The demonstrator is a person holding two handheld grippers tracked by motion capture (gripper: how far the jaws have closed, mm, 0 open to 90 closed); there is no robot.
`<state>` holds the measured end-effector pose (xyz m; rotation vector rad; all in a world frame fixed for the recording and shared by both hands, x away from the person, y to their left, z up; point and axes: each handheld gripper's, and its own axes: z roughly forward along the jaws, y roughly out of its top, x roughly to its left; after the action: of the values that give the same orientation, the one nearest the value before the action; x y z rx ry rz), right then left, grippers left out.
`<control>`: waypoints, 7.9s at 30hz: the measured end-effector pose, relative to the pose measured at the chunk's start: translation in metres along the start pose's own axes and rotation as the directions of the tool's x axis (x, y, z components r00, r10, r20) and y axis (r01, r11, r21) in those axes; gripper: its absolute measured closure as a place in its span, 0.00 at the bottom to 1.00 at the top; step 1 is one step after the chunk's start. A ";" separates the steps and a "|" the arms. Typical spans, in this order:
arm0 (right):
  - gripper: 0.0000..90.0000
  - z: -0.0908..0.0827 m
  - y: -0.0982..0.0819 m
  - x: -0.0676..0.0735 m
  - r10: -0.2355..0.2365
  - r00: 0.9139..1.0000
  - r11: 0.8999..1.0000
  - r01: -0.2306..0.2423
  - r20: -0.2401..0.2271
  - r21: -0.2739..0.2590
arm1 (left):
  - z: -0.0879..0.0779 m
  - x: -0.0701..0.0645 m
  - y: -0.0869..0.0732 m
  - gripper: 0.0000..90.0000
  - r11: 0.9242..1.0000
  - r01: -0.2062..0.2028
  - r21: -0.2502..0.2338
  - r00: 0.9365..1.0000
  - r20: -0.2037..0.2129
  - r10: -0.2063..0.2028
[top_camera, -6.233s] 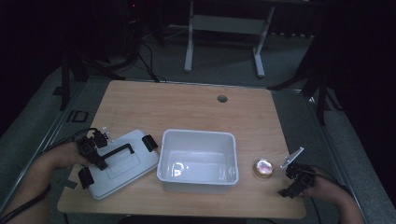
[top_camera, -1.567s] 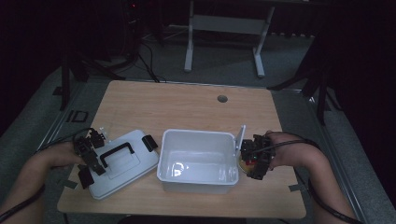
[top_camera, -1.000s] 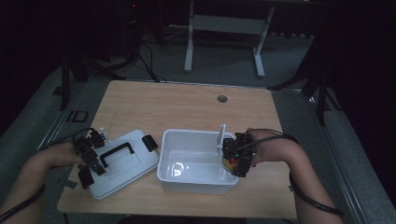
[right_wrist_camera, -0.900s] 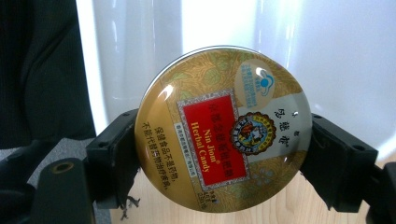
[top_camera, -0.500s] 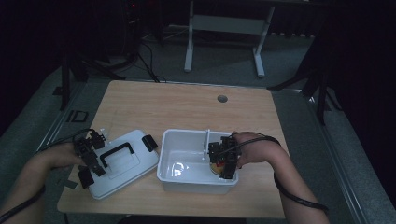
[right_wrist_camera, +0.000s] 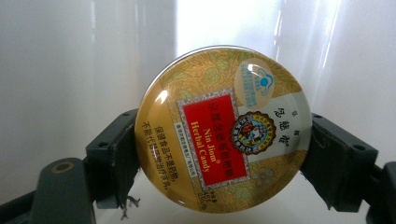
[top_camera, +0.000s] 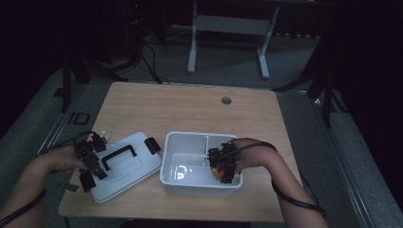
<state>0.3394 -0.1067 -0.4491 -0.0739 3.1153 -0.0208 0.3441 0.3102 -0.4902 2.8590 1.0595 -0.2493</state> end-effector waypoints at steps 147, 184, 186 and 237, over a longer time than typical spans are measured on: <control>0.15 0.036 -0.191 0.027 0.405 0.913 0.906 -0.408 -0.050 -0.113 | -0.027 -0.015 0.008 0.93 0.996 -0.079 -0.030 0.995 -0.071 0.077; 0.15 0.032 -0.191 0.027 0.406 0.913 0.905 -0.409 -0.048 -0.118 | -0.142 -0.053 0.000 0.93 0.979 -0.157 -0.129 0.979 -0.153 0.137; 0.15 0.032 -0.190 0.027 0.406 0.913 0.905 -0.408 -0.047 -0.120 | -0.148 -0.059 0.005 0.93 0.975 -0.176 -0.136 0.975 -0.159 0.153; 0.16 0.033 -0.184 0.025 0.398 0.916 0.907 -0.401 -0.048 -0.130 | -0.126 -0.184 0.183 0.93 0.760 -0.645 -0.082 0.764 -0.102 0.637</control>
<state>0.3242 -0.2924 -0.4798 0.5660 3.0791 0.2028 0.3420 0.0706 -0.3297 2.9264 0.0328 -0.0334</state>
